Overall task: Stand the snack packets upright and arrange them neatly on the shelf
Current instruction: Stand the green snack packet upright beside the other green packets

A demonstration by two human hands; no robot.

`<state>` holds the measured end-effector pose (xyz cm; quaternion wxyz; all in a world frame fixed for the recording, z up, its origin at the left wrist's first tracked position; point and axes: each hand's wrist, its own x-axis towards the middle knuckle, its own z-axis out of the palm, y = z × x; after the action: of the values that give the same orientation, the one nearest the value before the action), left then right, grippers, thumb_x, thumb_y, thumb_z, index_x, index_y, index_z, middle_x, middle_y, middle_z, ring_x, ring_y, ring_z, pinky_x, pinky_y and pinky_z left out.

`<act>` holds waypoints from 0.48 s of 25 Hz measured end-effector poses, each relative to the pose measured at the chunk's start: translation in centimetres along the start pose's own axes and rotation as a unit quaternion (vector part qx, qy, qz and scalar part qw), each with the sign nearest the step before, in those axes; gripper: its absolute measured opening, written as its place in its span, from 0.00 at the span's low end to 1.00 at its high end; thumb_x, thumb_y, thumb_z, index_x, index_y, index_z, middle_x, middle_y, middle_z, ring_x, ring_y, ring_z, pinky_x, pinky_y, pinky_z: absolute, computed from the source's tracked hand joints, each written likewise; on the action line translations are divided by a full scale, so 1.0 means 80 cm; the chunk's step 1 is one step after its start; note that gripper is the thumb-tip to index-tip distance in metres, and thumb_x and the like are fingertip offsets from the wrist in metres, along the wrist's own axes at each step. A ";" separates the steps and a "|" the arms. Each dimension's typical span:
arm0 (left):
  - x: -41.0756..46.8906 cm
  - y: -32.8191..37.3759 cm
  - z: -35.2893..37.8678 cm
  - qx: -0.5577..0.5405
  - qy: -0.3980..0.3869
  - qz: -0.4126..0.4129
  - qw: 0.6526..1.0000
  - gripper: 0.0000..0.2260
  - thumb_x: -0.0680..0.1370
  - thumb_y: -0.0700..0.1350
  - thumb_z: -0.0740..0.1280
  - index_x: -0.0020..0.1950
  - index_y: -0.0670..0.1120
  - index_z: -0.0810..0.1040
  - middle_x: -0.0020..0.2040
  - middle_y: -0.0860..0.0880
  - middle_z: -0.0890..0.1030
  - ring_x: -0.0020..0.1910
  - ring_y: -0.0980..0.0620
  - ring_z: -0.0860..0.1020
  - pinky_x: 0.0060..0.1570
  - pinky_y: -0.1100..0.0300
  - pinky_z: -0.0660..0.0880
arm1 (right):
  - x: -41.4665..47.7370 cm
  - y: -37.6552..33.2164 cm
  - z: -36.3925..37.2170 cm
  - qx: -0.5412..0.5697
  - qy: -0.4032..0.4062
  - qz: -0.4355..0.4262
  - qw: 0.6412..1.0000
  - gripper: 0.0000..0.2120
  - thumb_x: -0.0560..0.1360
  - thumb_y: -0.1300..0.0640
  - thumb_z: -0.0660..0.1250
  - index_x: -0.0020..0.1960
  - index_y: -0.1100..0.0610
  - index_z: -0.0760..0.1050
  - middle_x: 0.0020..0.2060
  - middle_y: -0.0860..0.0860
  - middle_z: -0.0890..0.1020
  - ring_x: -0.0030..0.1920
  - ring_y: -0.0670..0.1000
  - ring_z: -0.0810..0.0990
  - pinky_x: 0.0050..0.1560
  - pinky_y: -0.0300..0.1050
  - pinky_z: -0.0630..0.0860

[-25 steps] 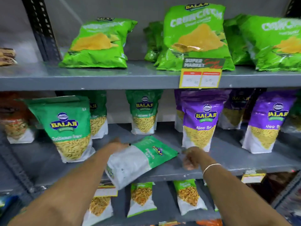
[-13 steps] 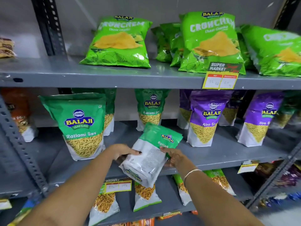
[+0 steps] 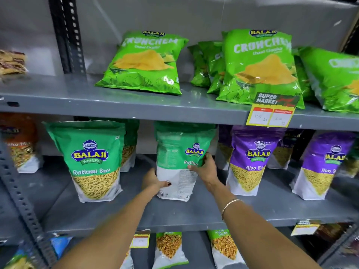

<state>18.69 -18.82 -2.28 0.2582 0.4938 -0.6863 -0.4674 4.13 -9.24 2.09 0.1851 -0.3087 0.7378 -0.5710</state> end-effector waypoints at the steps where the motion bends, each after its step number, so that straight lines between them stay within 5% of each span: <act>1: -0.001 -0.003 0.004 0.003 0.022 0.002 1.000 0.25 0.62 0.38 0.78 0.56 0.39 0.75 0.59 0.39 0.80 0.57 0.41 0.78 0.45 0.58 0.72 | 0.002 0.006 0.003 0.012 -0.010 -0.003 1.000 0.26 0.62 0.70 0.76 0.57 0.65 0.70 0.48 0.56 0.79 0.48 0.52 0.76 0.49 0.46 0.74; 5: 0.002 -0.020 0.010 0.019 0.054 -0.012 0.998 0.29 0.63 0.38 0.78 0.61 0.38 0.72 0.61 0.39 0.79 0.60 0.41 0.77 0.47 0.57 0.71 | 0.006 0.013 0.012 0.014 -0.046 -0.008 0.999 0.27 0.63 0.71 0.75 0.58 0.64 0.70 0.51 0.57 0.80 0.50 0.52 0.77 0.55 0.48 0.76; 8: 0.002 -0.021 -0.001 -0.001 -0.006 -0.024 1.000 0.31 0.64 0.35 0.76 0.65 0.39 0.69 0.62 0.41 0.77 0.61 0.42 0.75 0.51 0.56 0.71 | 0.007 0.011 0.012 -0.032 -0.057 0.026 0.998 0.29 0.67 0.63 0.75 0.62 0.65 0.65 0.60 0.60 0.77 0.55 0.54 0.76 0.56 0.45 0.74; 10: 0.002 -0.021 -0.014 0.018 -0.052 -0.034 0.998 0.25 0.67 0.33 0.71 0.62 0.39 0.70 0.58 0.42 0.78 0.58 0.42 0.76 0.53 0.54 0.74 | 0.002 0.016 0.009 -0.063 -0.055 0.116 0.990 0.35 0.68 0.52 0.74 0.65 0.66 0.61 0.64 0.60 0.73 0.60 0.58 0.75 0.55 0.50 0.75; 12: -0.001 -0.019 -0.029 0.058 -0.087 -0.036 0.994 0.12 0.70 0.33 0.67 0.52 0.41 0.73 0.48 0.43 0.79 0.49 0.45 0.77 0.46 0.59 0.76 | -0.005 0.019 0.007 -0.027 -0.110 0.234 0.966 0.34 0.70 0.43 0.69 0.66 0.62 0.62 0.55 0.57 0.75 0.49 0.57 0.78 0.42 0.52 0.79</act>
<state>21.27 -19.73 -2.62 0.1516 0.4900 -0.7137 -0.4770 4.41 -9.09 0.42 0.3852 -0.1926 0.7798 -0.4544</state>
